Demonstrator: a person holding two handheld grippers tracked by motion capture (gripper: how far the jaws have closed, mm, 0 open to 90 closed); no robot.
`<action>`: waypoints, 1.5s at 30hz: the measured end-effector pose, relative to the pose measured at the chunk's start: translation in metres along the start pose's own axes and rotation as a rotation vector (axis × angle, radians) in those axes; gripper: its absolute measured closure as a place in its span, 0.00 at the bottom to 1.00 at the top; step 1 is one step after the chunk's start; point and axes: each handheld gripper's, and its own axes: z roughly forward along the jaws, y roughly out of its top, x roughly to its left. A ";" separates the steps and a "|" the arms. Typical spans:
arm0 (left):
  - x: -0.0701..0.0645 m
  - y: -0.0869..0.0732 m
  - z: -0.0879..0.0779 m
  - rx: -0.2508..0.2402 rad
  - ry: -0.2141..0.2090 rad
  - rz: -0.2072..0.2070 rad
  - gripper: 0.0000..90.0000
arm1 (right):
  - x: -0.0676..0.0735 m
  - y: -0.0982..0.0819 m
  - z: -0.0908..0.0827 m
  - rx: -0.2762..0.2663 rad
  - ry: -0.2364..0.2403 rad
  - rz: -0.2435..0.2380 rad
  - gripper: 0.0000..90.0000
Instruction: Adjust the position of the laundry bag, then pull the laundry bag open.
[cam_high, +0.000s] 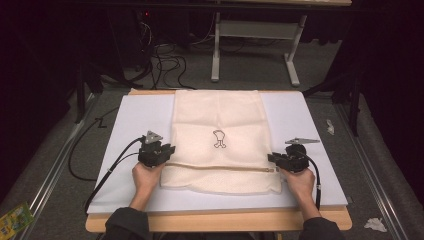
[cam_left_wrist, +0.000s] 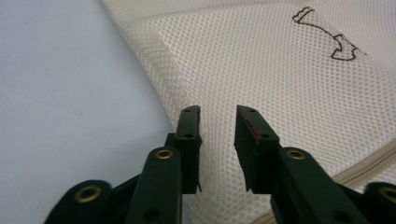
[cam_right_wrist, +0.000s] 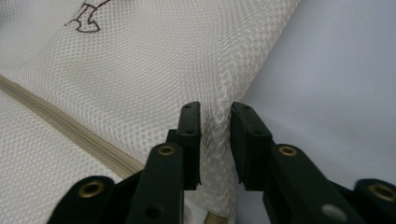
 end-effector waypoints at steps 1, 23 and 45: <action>-0.001 -0.001 -0.002 -0.010 0.013 0.003 0.71 | -0.001 0.000 0.001 0.001 0.002 0.007 0.75; -0.023 -0.024 -0.010 -0.038 0.015 0.055 0.48 | 0.001 -0.010 -0.010 -0.013 -0.018 0.022 0.55; -0.032 -0.037 0.001 -0.004 0.015 0.077 0.45 | -0.002 -0.002 -0.005 0.152 0.003 0.130 0.52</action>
